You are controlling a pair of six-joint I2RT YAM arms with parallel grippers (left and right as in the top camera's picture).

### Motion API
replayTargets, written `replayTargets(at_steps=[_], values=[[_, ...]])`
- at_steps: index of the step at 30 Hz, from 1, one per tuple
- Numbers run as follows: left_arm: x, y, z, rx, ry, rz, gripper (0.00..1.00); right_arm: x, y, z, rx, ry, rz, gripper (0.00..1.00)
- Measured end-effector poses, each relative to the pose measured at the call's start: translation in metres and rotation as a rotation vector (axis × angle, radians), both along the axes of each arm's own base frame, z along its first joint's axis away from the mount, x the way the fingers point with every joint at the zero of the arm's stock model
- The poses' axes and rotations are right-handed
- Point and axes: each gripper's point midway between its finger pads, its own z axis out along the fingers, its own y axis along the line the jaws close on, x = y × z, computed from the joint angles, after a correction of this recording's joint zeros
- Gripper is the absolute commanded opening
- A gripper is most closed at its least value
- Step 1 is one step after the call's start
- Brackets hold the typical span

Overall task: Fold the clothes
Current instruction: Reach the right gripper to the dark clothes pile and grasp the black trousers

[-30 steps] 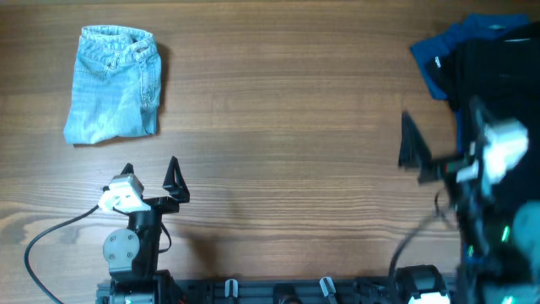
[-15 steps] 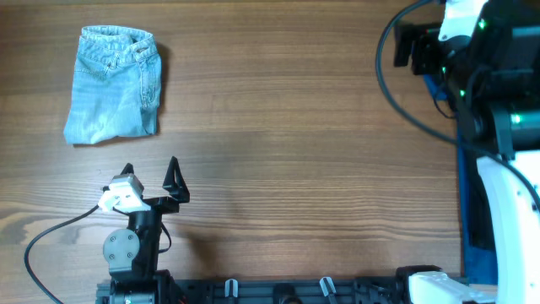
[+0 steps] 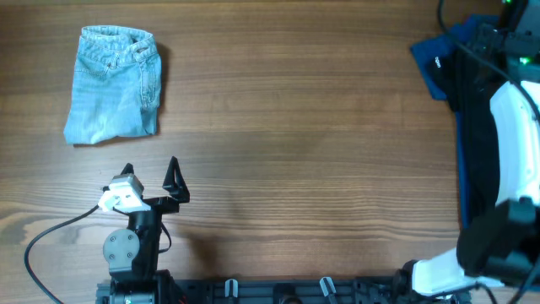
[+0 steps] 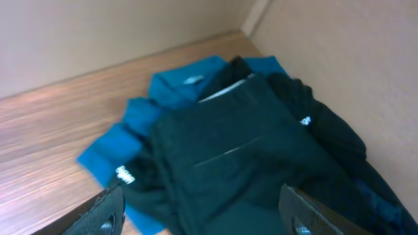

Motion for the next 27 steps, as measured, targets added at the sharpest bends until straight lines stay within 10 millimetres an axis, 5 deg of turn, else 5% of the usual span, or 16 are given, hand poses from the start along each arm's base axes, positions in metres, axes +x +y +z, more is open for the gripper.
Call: replayTargets(at_steps=[14, 27], values=[[0.0, 0.0, 0.0, 0.0, 0.0, 0.0, 1.0, 0.047, -0.019, -0.138, -0.004, 0.181, 0.016, 0.76], [0.0, 0.0, 0.0, 0.0, 0.0, 0.0, 1.0, 0.047, -0.033, -0.198, 0.01, 0.259, 0.005, 0.75]])
